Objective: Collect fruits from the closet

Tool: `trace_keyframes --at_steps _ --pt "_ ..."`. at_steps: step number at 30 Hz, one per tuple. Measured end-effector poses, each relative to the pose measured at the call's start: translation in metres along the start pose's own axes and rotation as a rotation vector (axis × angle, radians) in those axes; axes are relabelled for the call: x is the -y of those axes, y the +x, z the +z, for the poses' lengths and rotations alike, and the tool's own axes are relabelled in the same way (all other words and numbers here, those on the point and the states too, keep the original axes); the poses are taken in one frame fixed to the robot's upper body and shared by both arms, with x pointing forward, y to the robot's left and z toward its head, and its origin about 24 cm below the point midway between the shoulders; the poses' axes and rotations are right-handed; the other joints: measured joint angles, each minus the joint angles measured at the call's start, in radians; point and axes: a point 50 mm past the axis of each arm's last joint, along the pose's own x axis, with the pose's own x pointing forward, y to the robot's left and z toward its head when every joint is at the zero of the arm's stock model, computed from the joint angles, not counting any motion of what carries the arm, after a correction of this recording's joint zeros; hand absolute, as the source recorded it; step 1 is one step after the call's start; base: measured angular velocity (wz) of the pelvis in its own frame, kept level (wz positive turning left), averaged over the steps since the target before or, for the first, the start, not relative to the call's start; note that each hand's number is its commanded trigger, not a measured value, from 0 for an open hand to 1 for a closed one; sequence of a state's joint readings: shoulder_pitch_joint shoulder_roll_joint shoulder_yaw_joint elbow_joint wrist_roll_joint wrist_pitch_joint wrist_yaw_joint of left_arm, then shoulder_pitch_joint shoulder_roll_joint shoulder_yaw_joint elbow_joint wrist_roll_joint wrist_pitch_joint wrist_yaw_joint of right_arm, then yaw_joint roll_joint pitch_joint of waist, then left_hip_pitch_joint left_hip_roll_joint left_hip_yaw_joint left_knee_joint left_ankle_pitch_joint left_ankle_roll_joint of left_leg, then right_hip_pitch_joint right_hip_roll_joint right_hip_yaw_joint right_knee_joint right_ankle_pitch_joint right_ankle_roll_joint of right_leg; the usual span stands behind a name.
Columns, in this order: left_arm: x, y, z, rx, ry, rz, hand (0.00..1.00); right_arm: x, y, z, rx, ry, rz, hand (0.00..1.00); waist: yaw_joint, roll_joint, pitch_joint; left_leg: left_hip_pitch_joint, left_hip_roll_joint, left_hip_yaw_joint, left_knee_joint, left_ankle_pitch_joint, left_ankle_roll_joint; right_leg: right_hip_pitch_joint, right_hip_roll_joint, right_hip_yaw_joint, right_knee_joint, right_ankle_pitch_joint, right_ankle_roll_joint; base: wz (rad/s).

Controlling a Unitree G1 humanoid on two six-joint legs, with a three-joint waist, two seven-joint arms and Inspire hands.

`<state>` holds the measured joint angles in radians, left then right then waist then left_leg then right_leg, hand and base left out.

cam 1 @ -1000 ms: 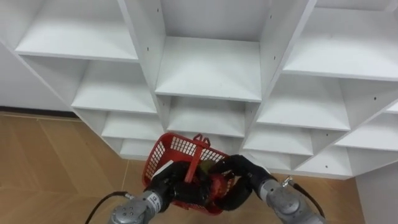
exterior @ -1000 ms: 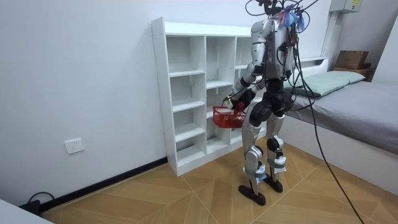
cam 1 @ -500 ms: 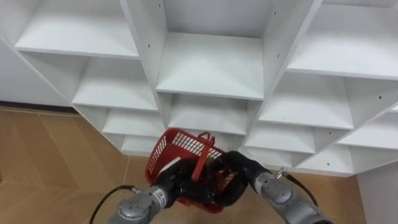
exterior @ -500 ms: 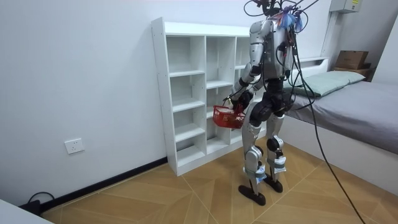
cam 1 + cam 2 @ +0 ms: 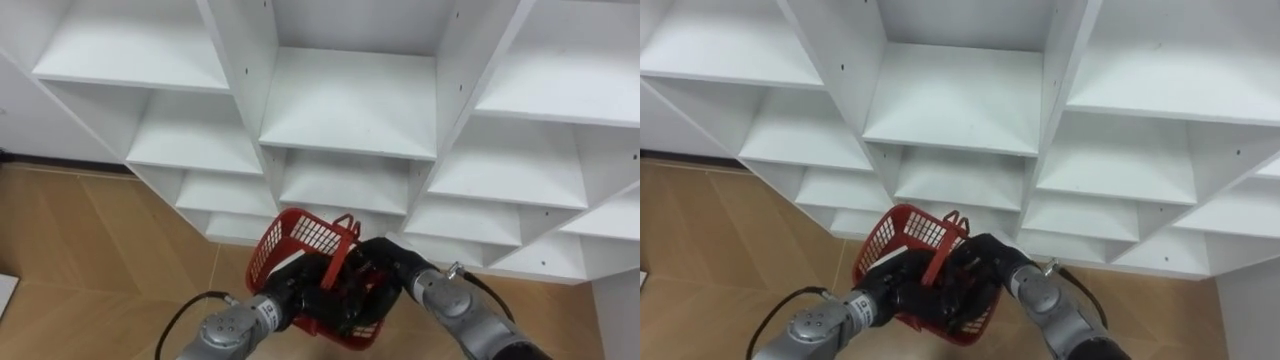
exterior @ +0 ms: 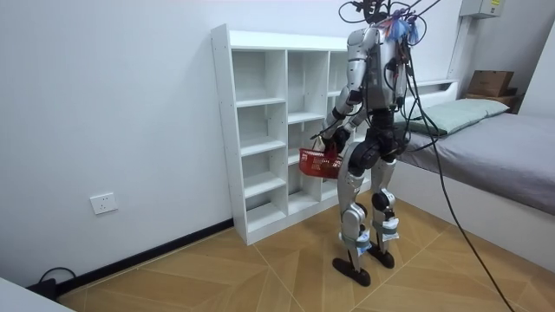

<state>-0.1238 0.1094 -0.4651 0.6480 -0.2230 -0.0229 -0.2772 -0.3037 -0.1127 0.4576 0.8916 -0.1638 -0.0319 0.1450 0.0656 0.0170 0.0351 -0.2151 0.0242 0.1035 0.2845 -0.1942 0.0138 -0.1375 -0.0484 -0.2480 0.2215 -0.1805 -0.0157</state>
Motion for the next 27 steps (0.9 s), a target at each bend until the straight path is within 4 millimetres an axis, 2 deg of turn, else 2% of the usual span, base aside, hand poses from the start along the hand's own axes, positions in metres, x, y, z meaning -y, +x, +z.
trace_keyframes --at_steps 22,27 --pt "0.0009 0.0001 -0.0010 -0.004 0.006 0.005 1.00 -0.0017 0.0012 -0.0040 -0.025 0.009 0.017 0.00 -0.004 -0.001 -0.0008 0.021 -0.002 -0.009 -0.002 0.001 -0.001 0.021 0.005 -0.002 -0.001 0.000 0.000 0.00" --pt "-0.0011 -0.0010 -0.0090 -0.033 -0.002 0.015 1.00 -0.0061 0.0012 -0.0059 -0.031 0.016 0.026 0.00 -0.003 -0.006 -0.0018 0.044 -0.003 -0.007 -0.016 0.003 -0.001 0.034 0.005 0.000 -0.001 0.000 0.000 -0.03"
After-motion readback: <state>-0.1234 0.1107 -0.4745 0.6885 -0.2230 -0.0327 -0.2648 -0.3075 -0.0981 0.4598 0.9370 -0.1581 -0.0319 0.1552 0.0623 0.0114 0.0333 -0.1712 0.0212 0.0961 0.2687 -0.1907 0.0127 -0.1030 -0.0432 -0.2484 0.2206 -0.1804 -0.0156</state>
